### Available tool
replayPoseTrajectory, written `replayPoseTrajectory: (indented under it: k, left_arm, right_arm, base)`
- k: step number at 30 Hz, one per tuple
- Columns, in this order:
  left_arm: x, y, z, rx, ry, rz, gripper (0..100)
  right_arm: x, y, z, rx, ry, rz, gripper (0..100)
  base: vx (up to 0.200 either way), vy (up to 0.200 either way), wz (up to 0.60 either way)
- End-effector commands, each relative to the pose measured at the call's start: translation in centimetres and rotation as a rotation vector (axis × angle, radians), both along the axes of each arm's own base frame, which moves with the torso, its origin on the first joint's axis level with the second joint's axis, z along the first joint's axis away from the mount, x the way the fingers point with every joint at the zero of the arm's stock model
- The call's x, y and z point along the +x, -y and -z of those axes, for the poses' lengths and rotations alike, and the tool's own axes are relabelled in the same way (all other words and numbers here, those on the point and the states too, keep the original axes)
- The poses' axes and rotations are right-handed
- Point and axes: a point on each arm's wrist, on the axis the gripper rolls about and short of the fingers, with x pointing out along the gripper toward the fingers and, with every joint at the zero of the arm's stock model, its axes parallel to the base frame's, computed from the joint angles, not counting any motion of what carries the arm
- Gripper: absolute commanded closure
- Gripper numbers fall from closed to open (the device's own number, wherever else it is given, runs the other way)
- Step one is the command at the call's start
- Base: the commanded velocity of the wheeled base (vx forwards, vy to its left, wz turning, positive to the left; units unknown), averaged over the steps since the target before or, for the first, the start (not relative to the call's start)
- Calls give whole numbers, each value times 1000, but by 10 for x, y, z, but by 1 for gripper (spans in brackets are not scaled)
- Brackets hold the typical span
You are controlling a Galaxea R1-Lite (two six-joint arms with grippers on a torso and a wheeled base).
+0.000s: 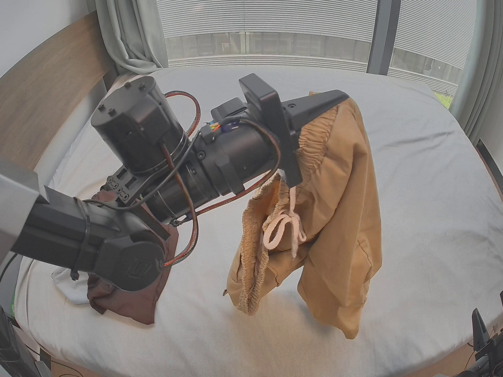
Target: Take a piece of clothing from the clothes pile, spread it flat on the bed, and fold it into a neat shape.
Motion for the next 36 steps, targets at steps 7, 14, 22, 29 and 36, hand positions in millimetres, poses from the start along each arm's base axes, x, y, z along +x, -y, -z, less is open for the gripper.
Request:
replayPoseTrajectory:
  k: [7,14,22,29,36]
  left_arm:
    - [-9,12,-7,-23,9,41,100]
    - [-21,23,-16,-72,-26,81,100]
    - [-21,26,-19,-98,-46,107,100]
    - [9,38,25,-98,-120,91,100]
    - [50,-3,50,-64,-111,-79,100]
  right_arm:
    - [1,0,5,0,-9,0,0]
    - [1,0,5,0,-9,0,0]
    - [1,0,5,0,-9,0,0]
    - [1,0,5,0,-9,0,0]
    - [1,0,5,1,-9,0,0]
  base:
    - [0,0,0]
    - [0,0,0]
    - [0,0,0]
    - [0,0,0]
    - [0,0,0]
